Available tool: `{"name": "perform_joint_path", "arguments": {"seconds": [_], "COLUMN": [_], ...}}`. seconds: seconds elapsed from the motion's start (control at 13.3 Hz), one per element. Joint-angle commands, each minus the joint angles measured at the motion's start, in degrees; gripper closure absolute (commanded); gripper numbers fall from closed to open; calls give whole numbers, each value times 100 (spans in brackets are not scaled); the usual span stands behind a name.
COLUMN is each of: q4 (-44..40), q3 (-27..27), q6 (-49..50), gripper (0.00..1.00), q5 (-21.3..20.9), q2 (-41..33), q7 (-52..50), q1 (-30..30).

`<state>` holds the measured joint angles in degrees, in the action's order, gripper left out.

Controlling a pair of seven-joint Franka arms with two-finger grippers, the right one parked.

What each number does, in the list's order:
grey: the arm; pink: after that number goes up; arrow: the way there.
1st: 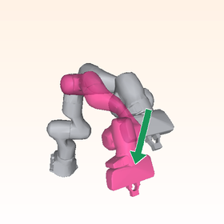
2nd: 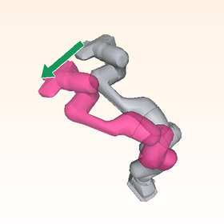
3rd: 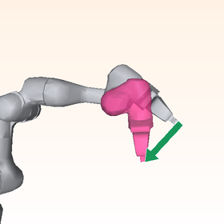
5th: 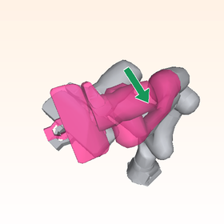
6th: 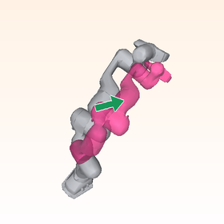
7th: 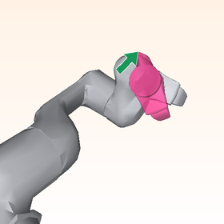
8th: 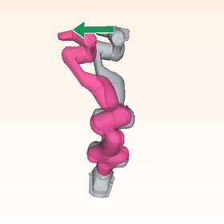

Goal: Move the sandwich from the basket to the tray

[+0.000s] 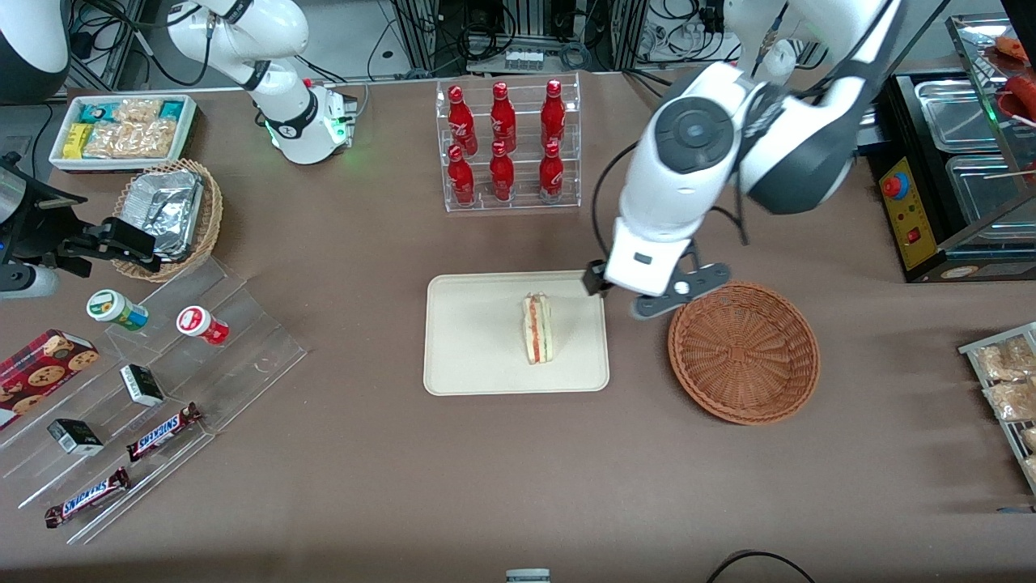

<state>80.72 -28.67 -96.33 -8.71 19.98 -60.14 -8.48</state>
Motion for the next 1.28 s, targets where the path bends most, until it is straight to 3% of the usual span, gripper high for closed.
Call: {"name": "perform_joint_path", "arguments": {"seconds": [0.0,0.3,0.9,0.98,1.2], "q4": [164,173,190,199,278], "q3": [-25,-25,80,559,2150], "q6": [569,1379,1995,2022,2005], "gripper": [0,0,0,0,0], "q5": [159,194,405,423,1045], "q2": [-476,-846,-1286,-1347,-1637], "q7": [641,1932,4349,4683,5519], "q1": [460,1145,2474,2326,1440]}}
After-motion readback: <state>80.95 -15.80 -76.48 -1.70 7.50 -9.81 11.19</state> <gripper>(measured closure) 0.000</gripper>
